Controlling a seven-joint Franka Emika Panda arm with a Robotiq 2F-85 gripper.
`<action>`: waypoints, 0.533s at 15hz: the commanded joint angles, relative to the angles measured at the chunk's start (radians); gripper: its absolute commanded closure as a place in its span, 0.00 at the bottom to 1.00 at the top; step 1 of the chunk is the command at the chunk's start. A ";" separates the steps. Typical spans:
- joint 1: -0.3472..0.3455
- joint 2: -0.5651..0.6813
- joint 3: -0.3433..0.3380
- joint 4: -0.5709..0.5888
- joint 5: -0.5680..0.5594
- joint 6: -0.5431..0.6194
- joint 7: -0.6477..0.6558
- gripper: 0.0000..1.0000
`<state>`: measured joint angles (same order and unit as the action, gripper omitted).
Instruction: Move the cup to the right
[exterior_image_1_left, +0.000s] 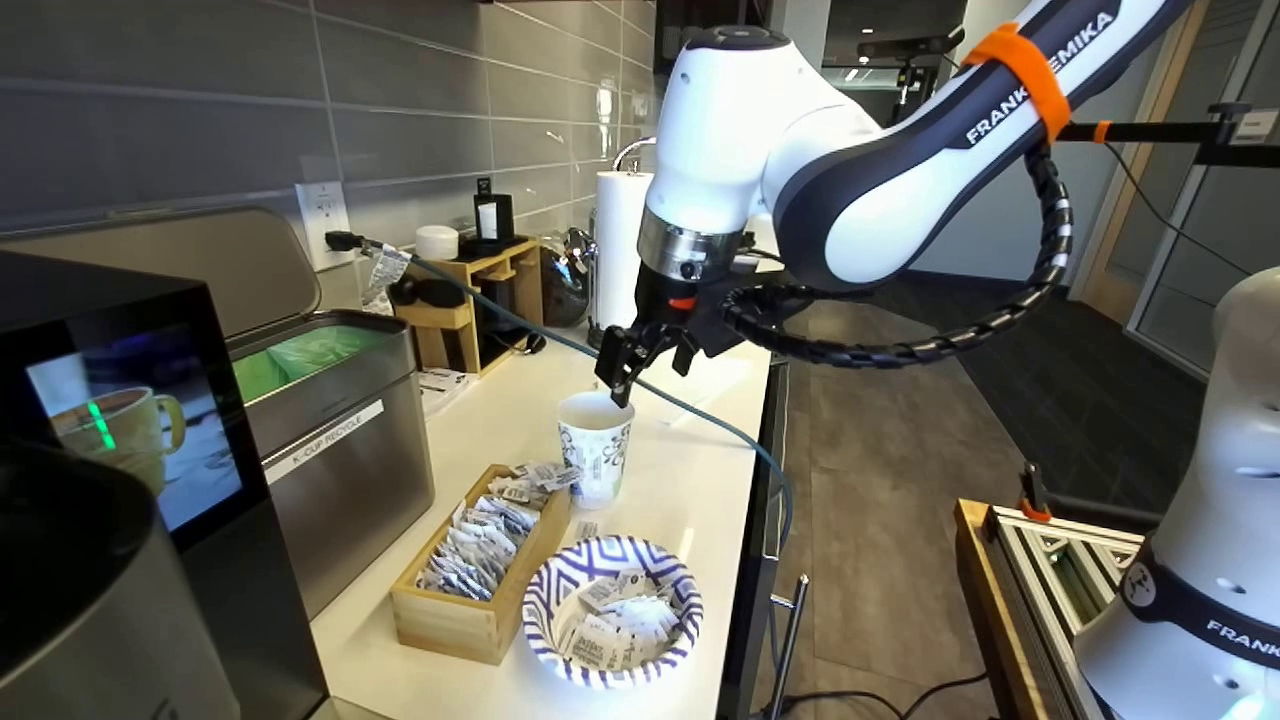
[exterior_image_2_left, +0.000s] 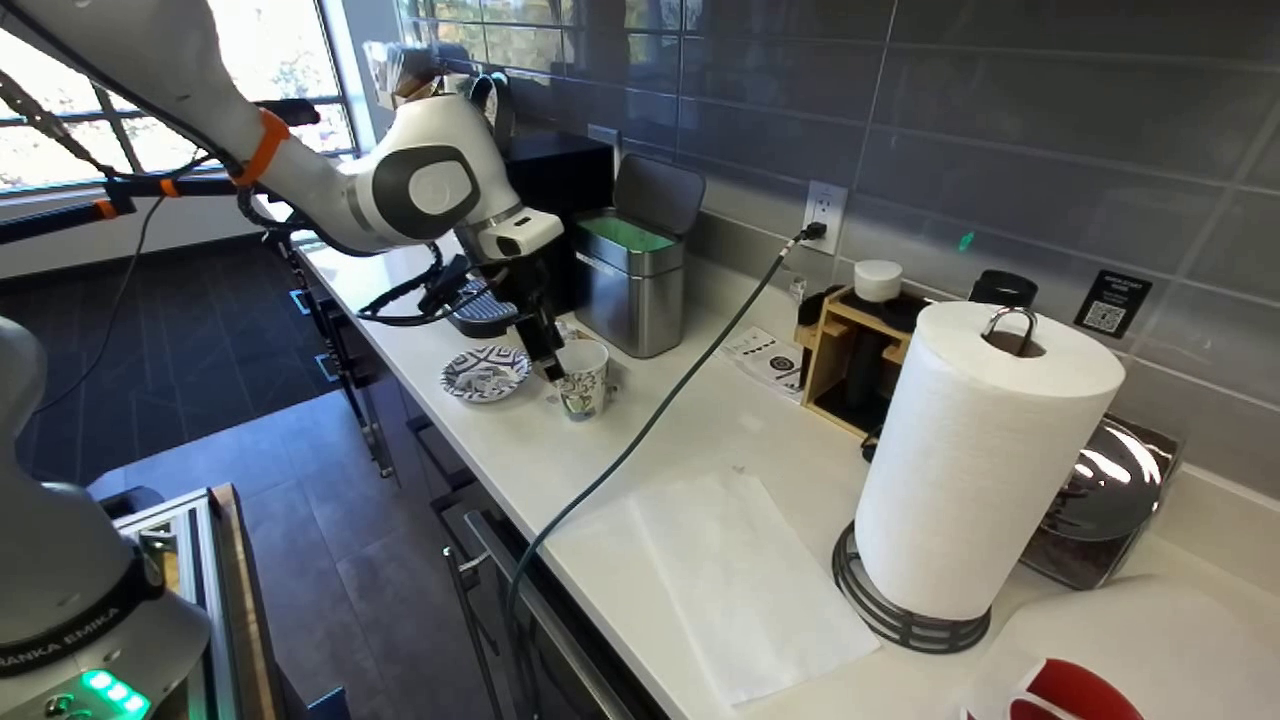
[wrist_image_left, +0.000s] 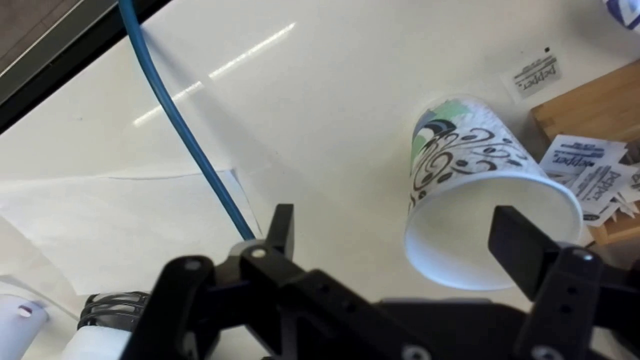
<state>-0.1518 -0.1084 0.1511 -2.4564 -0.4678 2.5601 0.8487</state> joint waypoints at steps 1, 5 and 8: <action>0.024 0.026 -0.038 0.029 -0.034 0.004 0.091 0.00; 0.038 0.063 -0.053 0.054 -0.042 0.005 0.144 0.30; 0.056 0.082 -0.066 0.063 -0.035 0.006 0.163 0.56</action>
<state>-0.1283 -0.0647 0.1108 -2.4167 -0.4864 2.5601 0.9624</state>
